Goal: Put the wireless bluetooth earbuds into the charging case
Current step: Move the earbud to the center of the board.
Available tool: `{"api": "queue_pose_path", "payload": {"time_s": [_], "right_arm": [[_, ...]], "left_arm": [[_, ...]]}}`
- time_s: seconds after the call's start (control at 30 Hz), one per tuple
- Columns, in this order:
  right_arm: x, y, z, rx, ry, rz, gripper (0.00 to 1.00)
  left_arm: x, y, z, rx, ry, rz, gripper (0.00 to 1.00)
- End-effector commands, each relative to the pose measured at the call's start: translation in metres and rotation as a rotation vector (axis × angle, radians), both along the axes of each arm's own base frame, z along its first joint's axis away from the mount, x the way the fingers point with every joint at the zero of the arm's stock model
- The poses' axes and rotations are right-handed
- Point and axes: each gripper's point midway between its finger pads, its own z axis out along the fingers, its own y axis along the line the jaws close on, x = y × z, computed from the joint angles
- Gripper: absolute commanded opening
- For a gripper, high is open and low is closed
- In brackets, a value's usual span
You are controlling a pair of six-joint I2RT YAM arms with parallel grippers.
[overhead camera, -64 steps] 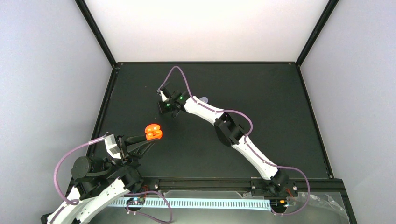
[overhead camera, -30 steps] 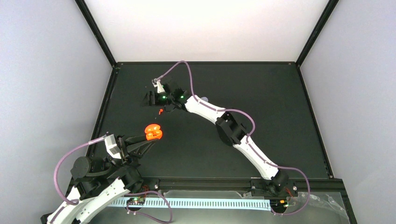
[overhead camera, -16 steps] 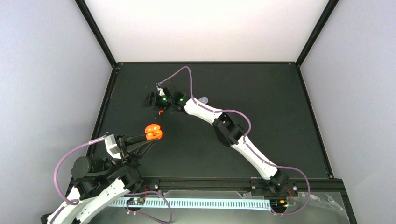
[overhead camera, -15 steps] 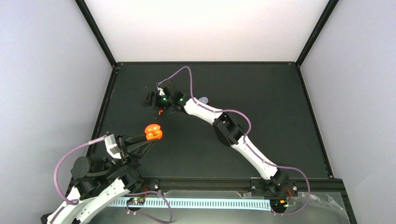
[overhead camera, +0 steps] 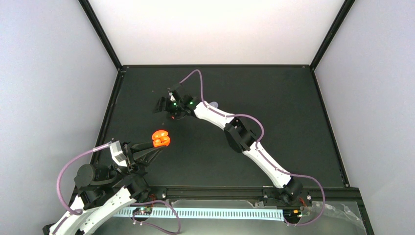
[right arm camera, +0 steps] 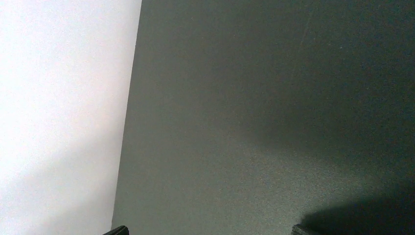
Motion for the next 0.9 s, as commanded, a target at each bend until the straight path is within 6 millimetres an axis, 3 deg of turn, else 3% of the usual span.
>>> {"api": "queue_pose_path", "payload": {"time_s": [0.0, 0.43, 0.67, 0.77, 0.87], "right_arm": [[0.006, -0.017, -0.005, -0.070, -0.007, -0.030, 0.86], [0.009, -0.083, -0.014, -0.188, -0.013, -0.119, 0.86], [-0.002, -0.117, -0.016, -0.211, -0.007, -0.128, 0.85], [-0.011, -0.123, -0.007, -0.195, -0.026, -0.085, 0.85], [-0.021, -0.118, 0.021, -0.156, -0.069, 0.000, 0.84]], "left_arm": [[-0.011, 0.011, 0.015, -0.043, -0.033, -0.014, 0.02], [-0.014, 0.013, 0.017, -0.050, -0.034, -0.022, 0.02], [-0.017, 0.015, 0.017, -0.050, -0.035, -0.024, 0.02], [-0.017, 0.016, 0.017, -0.051, -0.035, -0.024, 0.02], [-0.018, 0.015, 0.017, -0.051, -0.037, -0.028, 0.02]]}}
